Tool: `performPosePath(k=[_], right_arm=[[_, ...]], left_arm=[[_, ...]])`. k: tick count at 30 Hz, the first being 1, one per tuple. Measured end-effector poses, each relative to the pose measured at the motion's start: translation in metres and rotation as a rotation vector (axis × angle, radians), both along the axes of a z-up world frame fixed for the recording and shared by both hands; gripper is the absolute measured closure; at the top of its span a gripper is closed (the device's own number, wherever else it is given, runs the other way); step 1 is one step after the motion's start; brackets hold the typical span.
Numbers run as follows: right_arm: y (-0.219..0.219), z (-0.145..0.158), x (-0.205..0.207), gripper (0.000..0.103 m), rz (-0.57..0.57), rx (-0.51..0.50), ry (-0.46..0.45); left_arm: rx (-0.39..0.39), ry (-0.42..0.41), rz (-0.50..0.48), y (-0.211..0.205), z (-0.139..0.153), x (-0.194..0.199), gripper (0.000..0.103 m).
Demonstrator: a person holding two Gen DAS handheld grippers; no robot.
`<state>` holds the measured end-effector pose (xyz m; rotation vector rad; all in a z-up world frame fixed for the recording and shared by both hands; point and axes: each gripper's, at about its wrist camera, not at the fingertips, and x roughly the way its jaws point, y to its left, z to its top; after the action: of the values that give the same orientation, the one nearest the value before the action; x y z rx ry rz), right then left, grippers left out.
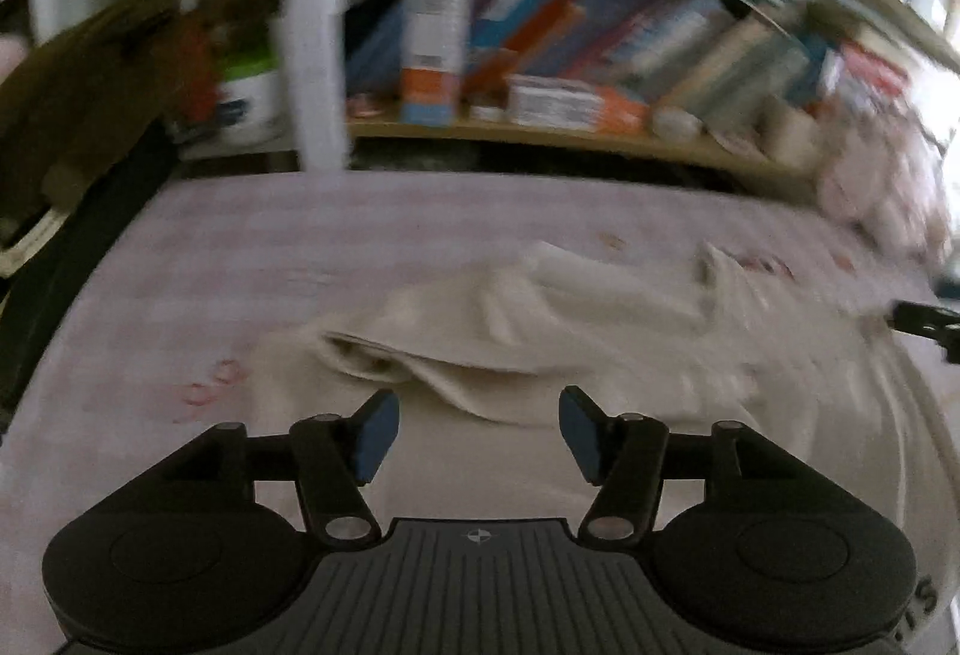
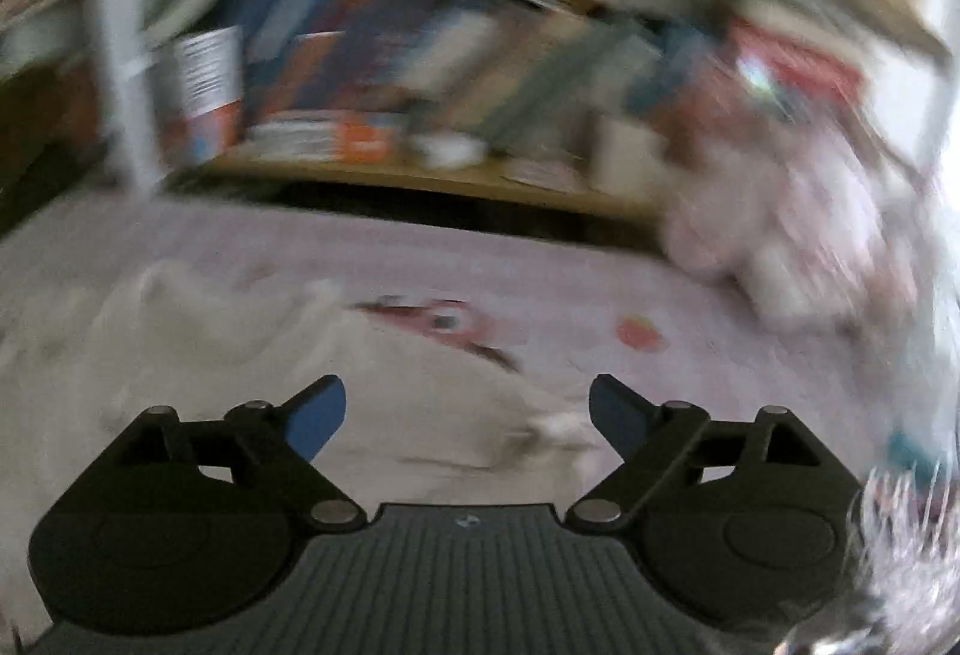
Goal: Fold clothes
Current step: 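Lower the hem onto the shirt and open both tools, then smooth the folded shirt with the left tool while the right tool hovers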
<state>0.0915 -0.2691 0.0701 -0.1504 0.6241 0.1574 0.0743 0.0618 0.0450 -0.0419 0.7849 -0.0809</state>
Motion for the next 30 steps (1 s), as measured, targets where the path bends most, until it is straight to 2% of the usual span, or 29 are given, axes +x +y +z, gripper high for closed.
performPosePath(k=[4, 6, 11, 17, 22, 26, 28, 30], right_arm=[[0.042, -0.023, -0.012, 0.014, 0.100, -0.005, 0.032], [0.056, -0.031, -0.009, 0.015, 0.104, 0.001, 0.056], [0.074, -0.046, 0.003, 0.017, 0.097, -0.009, 0.107], [0.071, -0.065, 0.013, 0.016, 0.079, 0.038, 0.215], [0.070, -0.066, 0.011, 0.015, 0.098, 0.038, 0.226], [0.071, -0.066, 0.011, 0.015, 0.096, 0.040, 0.227], [0.071, -0.066, 0.012, 0.015, 0.094, 0.040, 0.230], [0.071, -0.065, 0.013, 0.015, 0.093, 0.039, 0.235]], left_arm=[[0.050, 0.008, -0.078, -0.043, -0.014, 0.000, 0.044], [0.080, 0.018, -0.108, -0.056, -0.021, 0.003, 0.044], [0.100, 0.044, -0.137, -0.069, -0.031, 0.009, 0.045], [0.128, 0.076, -0.150, -0.079, -0.038, 0.024, 0.047], [0.141, 0.072, -0.132, -0.082, -0.038, 0.043, 0.046], [0.107, 0.059, -0.089, -0.076, -0.033, 0.082, 0.046], [0.064, 0.046, -0.040, -0.067, -0.029, 0.108, 0.046], [0.020, 0.036, 0.051, -0.050, -0.022, 0.127, 0.046]])
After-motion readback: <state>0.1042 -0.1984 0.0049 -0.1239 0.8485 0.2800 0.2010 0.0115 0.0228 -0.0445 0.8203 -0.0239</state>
